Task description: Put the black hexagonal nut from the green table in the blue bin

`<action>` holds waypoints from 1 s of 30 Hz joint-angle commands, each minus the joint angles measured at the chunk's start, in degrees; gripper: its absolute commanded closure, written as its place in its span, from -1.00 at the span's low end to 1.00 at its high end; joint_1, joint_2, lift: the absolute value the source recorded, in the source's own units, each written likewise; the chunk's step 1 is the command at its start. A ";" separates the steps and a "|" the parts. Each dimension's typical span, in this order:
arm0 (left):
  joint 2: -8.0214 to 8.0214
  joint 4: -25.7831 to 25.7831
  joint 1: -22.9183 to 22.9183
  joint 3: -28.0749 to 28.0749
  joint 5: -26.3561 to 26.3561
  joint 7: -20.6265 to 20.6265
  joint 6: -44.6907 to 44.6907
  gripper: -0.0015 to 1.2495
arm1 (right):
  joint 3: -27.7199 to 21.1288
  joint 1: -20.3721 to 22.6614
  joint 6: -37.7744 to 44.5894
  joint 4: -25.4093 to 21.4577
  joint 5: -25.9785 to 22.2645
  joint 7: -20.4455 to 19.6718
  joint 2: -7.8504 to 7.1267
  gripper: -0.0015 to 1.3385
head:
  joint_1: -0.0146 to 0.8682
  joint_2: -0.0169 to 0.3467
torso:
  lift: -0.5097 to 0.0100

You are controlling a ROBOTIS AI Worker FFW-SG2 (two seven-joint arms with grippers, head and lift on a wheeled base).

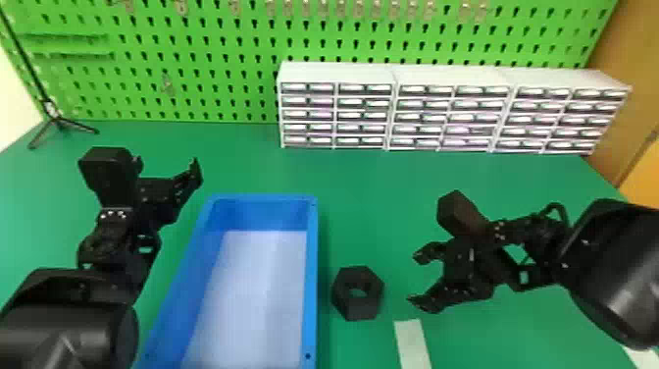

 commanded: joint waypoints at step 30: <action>0.00 0.00 0.09 -0.18 0.53 0.09 0.09 -0.53 | 1.83 -6.07 5.27 7.10 15.66 6.51 16.58 -0.36 | 0.58 -0.76 | 0.59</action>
